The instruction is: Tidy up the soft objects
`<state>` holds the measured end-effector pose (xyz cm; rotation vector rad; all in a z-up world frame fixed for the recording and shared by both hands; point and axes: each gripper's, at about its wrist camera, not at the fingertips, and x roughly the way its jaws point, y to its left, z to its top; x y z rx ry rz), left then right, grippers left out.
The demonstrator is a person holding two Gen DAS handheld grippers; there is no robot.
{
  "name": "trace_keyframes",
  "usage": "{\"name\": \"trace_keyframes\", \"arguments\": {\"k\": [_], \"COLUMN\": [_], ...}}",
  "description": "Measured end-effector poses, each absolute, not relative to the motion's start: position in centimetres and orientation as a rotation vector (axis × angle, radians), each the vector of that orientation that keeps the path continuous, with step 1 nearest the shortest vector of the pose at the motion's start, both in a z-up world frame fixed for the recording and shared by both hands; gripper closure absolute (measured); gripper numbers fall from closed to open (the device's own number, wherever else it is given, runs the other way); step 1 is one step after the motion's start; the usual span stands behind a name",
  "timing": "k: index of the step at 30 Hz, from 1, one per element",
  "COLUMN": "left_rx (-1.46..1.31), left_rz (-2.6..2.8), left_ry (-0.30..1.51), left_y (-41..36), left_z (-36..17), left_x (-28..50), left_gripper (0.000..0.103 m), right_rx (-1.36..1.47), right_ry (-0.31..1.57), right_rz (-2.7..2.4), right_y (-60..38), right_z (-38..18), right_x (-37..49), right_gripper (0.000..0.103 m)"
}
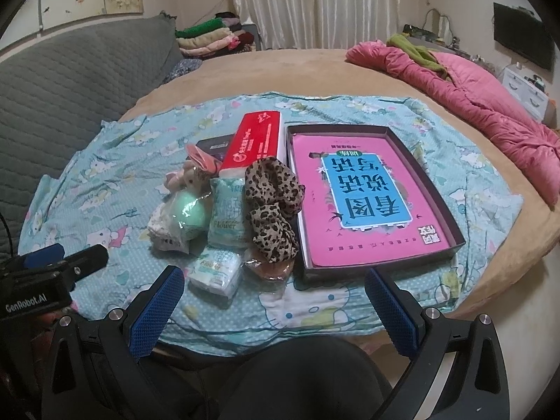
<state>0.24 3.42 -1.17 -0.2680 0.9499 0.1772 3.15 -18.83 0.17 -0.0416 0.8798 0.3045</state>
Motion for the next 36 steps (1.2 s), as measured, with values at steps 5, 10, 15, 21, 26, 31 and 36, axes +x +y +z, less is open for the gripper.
{"name": "trace_keyframes", "arguments": {"k": [5, 10, 15, 21, 26, 31, 36], "left_rx": [-0.313, -0.334, -0.336, -0.405, -0.477, -0.503, -0.506], "left_rz": [0.183, 0.167, 0.127, 0.065, 0.024, -0.035, -0.072], "left_ry": [0.987, 1.008, 1.012, 1.042, 1.059, 1.060, 1.088], "left_y": [5.3, 6.2, 6.6, 7.9, 9.1, 9.3, 8.9], "left_z": [-2.7, -4.0, -4.8, -6.4, -7.7, -8.5, -9.3], "left_x": [1.2, 2.9, 5.3, 8.5, 10.3, 12.0, 13.5], "left_gripper": [0.001, 0.002, 0.004, 0.013, 0.022, 0.038, 0.052], "right_rx": [-0.036, -0.045, -0.062, -0.062, -0.058, -0.076, -0.129], "right_ry": [0.897, 0.902, 0.887, 0.896, 0.903, 0.905, 0.900], "right_rz": [0.302, 0.309, 0.306, 0.313, 0.314, 0.310, 0.289], "right_y": [-18.8, -18.2, -17.5, -17.2, -17.1, -16.7, -16.0], "right_z": [-0.6, -1.2, -1.7, -2.3, -2.8, -3.2, -3.6], "right_x": [4.4, 5.5, 6.4, 7.6, 8.6, 9.7, 10.8], "right_gripper": [0.000, 0.000, 0.000, 0.000, 0.000, 0.001, 0.006]}}
